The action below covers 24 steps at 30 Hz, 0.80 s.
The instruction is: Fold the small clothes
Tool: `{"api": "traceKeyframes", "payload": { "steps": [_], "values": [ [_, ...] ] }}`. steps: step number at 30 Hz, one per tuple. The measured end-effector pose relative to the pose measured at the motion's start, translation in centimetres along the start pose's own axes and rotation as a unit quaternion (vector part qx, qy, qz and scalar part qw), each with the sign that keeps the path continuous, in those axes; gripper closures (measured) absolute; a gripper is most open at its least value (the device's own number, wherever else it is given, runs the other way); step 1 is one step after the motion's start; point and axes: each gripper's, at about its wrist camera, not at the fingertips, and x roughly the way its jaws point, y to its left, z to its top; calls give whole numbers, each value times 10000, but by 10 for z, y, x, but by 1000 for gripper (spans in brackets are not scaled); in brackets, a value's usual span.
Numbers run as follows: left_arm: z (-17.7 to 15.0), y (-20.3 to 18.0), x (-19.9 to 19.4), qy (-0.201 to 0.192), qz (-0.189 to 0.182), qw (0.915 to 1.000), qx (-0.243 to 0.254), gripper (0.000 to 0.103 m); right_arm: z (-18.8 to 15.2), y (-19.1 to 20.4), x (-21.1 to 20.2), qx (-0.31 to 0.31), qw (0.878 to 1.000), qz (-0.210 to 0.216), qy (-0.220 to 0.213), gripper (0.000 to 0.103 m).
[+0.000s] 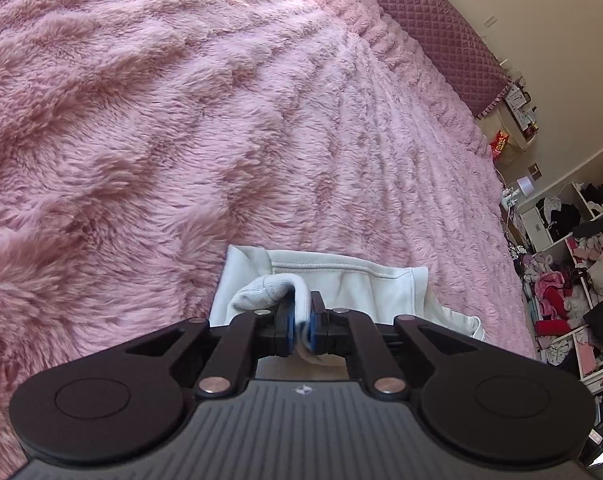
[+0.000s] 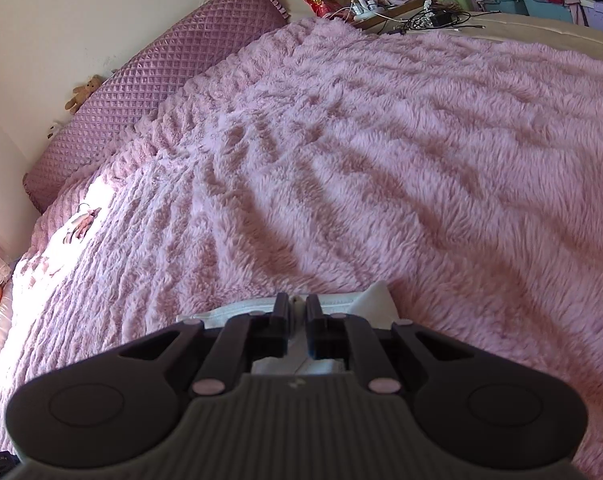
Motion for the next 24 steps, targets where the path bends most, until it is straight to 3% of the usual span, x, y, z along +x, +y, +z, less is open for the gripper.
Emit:
{"api": "traceKeyframes", "payload": {
  "steps": [1,3,8,11,15,24],
  "values": [
    [3,2,-2,16,-81,9998,-155,89,2,-1,1,16,10000,-26,-51,86],
    [8,4,-13,-28,-201,9994,-270,86,7,-4,-7,10,9997,-69,-230,77],
    [5,-1,-58,-221,-136,9990,373,77,17,-17,-49,-514,9980,90,-361,77],
    [-11,5,-77,-85,-301,9981,525,76,13,-32,-71,-904,9952,315,-195,77],
    [-32,10,-79,80,-165,9969,767,74,2,-42,-80,-1414,9887,499,-5,71],
    [-53,22,-53,324,-211,9970,671,74,5,-19,-18,-1581,9831,890,228,59]
  ]
}}
